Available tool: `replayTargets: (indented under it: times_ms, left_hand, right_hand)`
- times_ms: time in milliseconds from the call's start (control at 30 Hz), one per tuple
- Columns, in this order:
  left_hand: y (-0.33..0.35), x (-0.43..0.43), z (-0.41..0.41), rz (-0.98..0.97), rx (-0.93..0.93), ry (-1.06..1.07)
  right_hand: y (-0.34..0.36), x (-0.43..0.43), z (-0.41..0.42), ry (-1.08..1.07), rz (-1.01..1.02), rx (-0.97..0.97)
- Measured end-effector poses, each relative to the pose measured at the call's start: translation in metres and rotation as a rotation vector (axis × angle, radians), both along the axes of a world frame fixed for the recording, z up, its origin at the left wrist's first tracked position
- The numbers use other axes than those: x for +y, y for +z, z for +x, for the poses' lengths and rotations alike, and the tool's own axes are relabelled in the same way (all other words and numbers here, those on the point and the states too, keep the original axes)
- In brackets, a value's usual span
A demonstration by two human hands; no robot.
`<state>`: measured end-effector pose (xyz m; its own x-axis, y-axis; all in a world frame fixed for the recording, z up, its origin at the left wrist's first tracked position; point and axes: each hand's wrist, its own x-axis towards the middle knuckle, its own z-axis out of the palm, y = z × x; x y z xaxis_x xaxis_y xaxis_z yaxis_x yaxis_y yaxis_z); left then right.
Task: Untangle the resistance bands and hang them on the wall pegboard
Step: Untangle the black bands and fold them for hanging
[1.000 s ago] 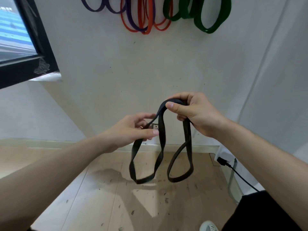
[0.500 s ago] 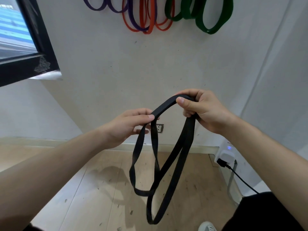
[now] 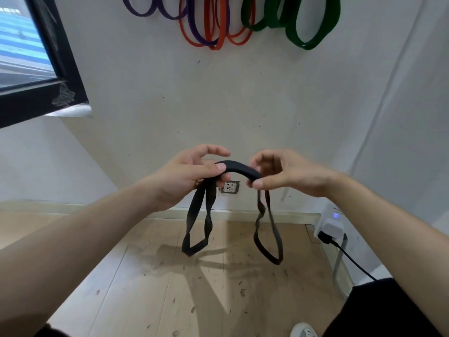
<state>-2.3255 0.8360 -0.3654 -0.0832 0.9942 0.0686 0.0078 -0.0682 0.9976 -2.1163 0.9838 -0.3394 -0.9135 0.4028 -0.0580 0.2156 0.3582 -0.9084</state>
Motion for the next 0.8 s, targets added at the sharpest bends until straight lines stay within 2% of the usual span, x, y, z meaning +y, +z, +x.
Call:
replayTargets:
  times_ms: [167, 267, 400, 533, 667, 800]
  left_hand:
    - [0.004, 0.005, 0.01, 0.023, -0.026, 0.02]
    - [0.008, 0.004, 0.011, -0.019, 0.064, 0.049]
    - [0.004, -0.002, 0.004, -0.033, 0.154, -0.025]
    - [-0.004, -0.006, -0.006, -0.037, 0.286, 0.006]
    - [-0.007, -0.009, -0.009, -0.037, 0.399, 0.081]
    - [-0.006, -0.011, -0.013, 0.02, 0.467, 0.172]
  right_hand:
    - [-0.004, -0.029, -0.03, 0.008, 0.095, 0.131]
    - [-0.002, -0.028, -0.03, -0.042, 0.142, 0.158]
    - [0.001, -0.027, -0.032, -0.09, 0.206, 0.228]
    - [0.006, -0.021, -0.03, -0.144, 0.155, 0.346]
    - [0.012, -0.008, -0.025, -0.216, -0.015, 0.481]
    - [0.015, 0.008, -0.014, -0.241, -0.046, 0.493]
